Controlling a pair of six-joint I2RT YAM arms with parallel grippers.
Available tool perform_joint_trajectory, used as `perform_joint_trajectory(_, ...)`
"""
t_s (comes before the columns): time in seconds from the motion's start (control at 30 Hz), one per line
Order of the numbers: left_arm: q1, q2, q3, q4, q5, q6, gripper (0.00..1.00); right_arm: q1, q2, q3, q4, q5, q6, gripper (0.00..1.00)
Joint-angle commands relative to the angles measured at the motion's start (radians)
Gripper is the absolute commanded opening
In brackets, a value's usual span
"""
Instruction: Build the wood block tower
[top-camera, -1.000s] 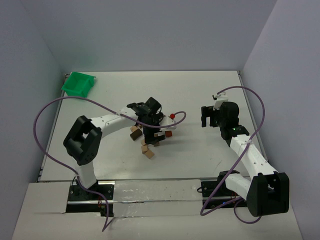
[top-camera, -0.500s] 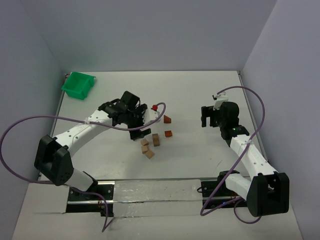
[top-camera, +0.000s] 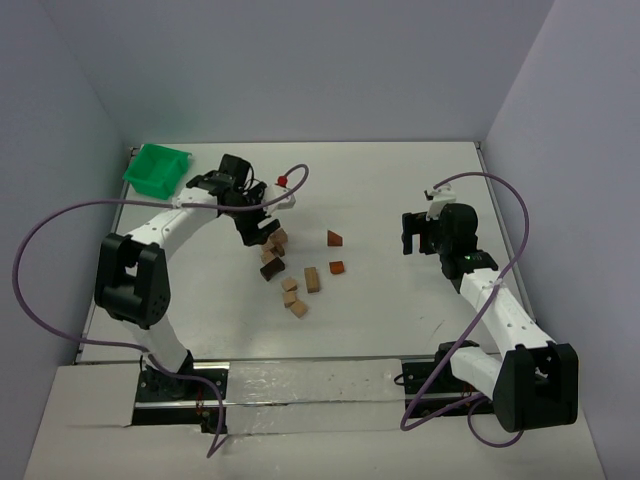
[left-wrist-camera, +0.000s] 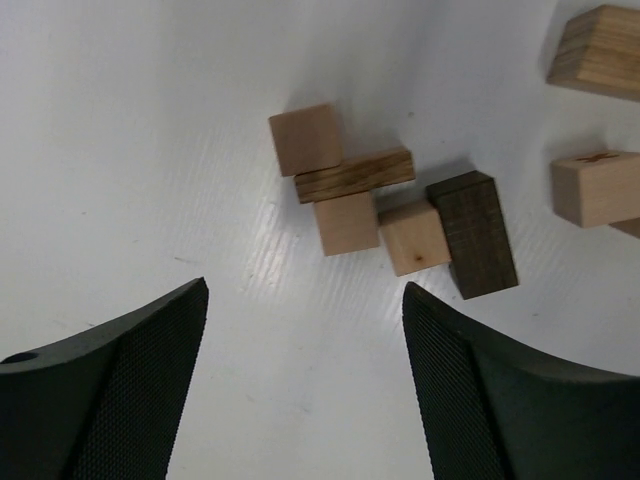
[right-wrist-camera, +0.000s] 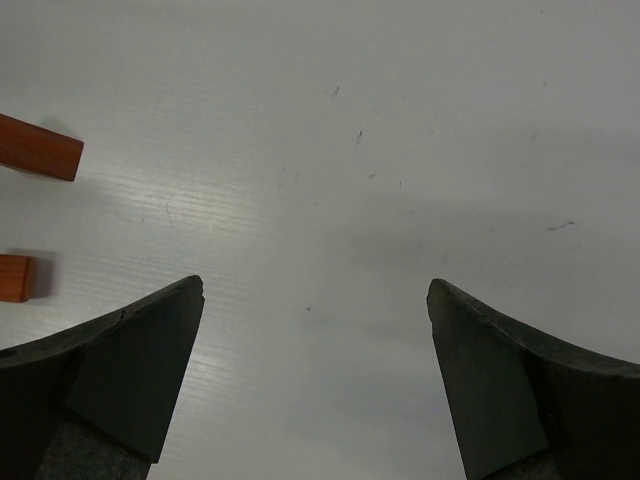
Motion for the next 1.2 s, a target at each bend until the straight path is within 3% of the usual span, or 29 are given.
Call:
perform_joint_trajectory(0.0, 0.029, 0.047, 0.078, -0.087, 0.081, 0.096, 0.82, 0.004, 0.002, 0.043, 0.016, 0.004, -0.005, 1.00)
perform_joint_trajectory(0.23, 0.027, -0.003, -0.048, -0.010, 0.085, 0.108, 0.80, 0.005, 0.004, 0.047, 0.014, -0.003, -0.003, 1.00)
perform_joint_trajectory(0.73, 0.023, 0.010, -0.172, 0.094, 0.065, 0.124, 0.89, 0.005, -0.003, 0.043, 0.014, 0.004, -0.005, 1.00)
perform_joint_trajectory(1.17, -0.014, 0.038, -0.202, 0.225, -0.009, 0.056, 0.86, 0.004, 0.001, 0.044, 0.014, 0.006, -0.008, 1.00)
